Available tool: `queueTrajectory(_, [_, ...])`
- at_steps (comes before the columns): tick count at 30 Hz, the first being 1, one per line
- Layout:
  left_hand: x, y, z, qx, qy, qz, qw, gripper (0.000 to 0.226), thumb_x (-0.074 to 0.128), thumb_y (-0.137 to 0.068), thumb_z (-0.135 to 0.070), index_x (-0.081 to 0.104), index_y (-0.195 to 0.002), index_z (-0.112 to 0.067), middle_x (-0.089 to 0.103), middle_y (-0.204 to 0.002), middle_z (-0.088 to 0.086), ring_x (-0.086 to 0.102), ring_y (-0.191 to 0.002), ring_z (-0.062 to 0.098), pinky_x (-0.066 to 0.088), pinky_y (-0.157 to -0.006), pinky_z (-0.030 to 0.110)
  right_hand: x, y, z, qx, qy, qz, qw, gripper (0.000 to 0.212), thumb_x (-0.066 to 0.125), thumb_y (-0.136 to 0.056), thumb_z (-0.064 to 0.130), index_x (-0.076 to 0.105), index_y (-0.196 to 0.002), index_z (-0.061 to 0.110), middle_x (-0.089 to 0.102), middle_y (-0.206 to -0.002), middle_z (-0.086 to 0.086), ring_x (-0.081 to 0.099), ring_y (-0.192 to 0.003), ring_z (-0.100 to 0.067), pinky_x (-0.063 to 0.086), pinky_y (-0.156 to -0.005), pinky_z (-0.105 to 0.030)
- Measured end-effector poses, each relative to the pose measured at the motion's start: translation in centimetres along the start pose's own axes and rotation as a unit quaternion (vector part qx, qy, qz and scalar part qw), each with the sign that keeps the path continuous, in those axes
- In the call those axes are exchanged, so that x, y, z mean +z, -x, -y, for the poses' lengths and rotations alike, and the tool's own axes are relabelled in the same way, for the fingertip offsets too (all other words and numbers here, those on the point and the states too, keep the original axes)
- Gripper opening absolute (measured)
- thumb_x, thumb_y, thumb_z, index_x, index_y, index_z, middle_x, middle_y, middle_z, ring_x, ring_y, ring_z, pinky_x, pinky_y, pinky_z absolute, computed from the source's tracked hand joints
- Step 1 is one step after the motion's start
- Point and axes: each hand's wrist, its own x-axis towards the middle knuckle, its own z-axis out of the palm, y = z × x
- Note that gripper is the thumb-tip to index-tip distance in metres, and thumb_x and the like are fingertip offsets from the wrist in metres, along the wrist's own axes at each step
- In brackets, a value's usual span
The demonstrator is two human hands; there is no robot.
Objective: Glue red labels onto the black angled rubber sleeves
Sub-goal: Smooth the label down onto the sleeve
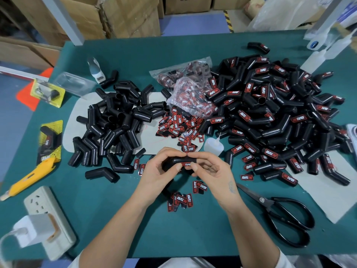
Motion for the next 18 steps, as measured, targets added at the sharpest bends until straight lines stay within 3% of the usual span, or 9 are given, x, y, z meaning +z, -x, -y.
queueTrajectory(8, [0.3,0.1,0.6,0.028,-0.044,-0.017,0.998,0.035,0.071,-0.092,-0.020,0.070,-0.123,-0.035,0.068,-0.124,0.000,0.064,-0.123,0.029,0.050,-0.107,0.038,0.9,-0.1,-1.0,-0.014,-0.002,-0.002,1.000,0.041,0.072,-0.095,0.001,0.072,-0.122,0.032,0.075,-0.105,-0.002,0.068,-0.095,-0.013,0.057,-0.078,-0.025])
queueTrajectory(18, [1.1,0.3,0.9,0.041,-0.063,-0.035,0.997,0.032,0.071,-0.091,-0.023,0.070,-0.117,-0.042,0.068,-0.117,-0.004,0.065,-0.118,0.027,0.051,-0.100,0.028,0.9,-0.2,-1.4,-0.007,-0.016,-0.032,0.999,0.045,0.074,-0.094,0.004,0.070,-0.127,0.034,0.073,-0.099,0.000,0.066,-0.086,-0.012,0.057,-0.079,-0.029])
